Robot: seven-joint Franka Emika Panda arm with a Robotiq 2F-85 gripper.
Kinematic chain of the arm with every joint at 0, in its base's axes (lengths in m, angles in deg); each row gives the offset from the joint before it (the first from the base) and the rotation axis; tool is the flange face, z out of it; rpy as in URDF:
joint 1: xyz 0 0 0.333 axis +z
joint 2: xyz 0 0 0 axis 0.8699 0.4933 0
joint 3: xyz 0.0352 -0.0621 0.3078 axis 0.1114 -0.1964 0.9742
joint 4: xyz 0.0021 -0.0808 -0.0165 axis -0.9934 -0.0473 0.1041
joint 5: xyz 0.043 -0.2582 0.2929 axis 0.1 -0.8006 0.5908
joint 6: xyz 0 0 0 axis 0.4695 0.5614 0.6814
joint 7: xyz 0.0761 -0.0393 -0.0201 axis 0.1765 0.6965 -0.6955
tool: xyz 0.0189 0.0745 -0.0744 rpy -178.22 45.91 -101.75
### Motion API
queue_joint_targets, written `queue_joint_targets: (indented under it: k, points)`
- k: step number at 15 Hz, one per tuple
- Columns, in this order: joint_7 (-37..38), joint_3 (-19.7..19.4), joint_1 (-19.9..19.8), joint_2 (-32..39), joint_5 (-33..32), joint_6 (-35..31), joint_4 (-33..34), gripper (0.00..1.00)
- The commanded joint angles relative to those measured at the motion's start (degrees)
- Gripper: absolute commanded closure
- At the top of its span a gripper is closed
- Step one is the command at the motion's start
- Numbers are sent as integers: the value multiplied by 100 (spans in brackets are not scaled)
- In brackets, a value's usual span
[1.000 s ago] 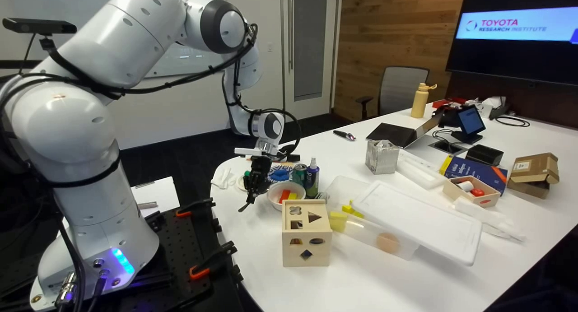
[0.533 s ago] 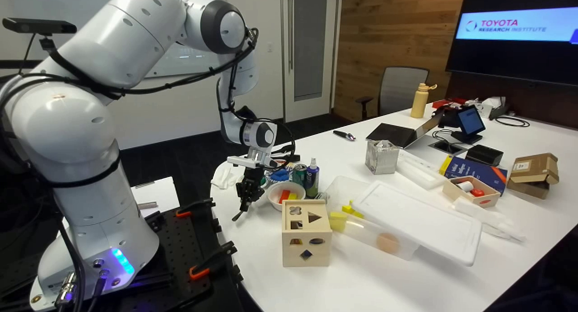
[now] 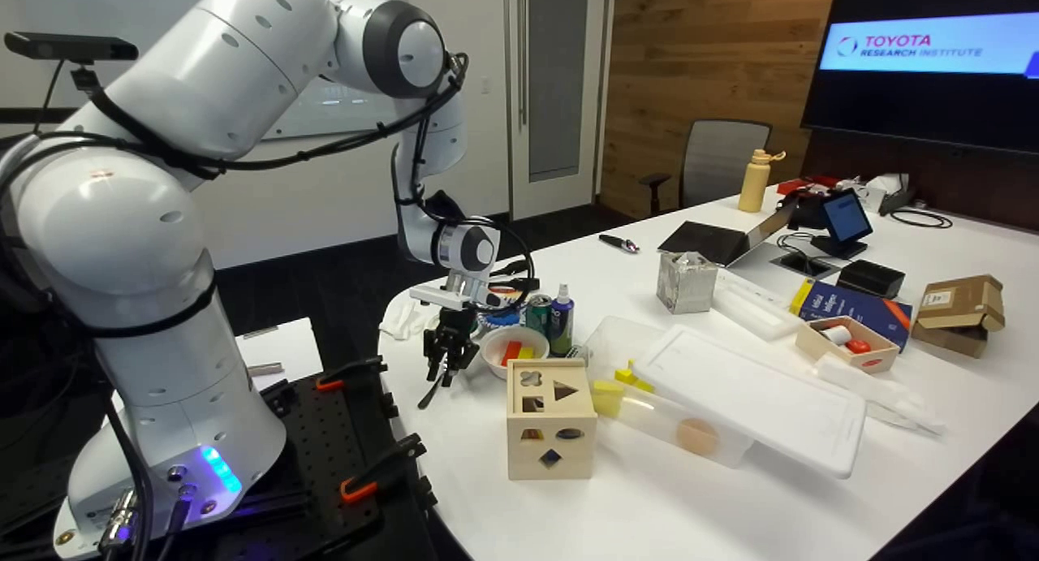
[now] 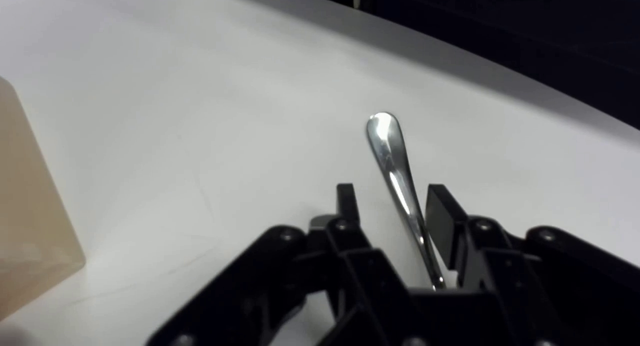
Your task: Use the spoon to move one of the blocks to the table
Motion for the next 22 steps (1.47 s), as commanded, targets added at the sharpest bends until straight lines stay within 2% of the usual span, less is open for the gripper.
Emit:
queue_joint_targets:
  k: [1,4,5,8,11,16,22]
  points:
    - [-231,3,-38,-121,165,-147,-137,26]
    - [-137,-8,-12,-346,156,-271,-303,4]
    - [-92,-5,-7,-505,152,-383,-430,0]
    - [45,-19,34,-1077,128,-810,-881,0]
    - [180,-35,75,-1951,100,-1293,-1582,0]
    - [324,-205,58,-3238,-82,-2392,-2571,0]
    - [89,-399,-117,-3838,-279,-2824,-2971,0]
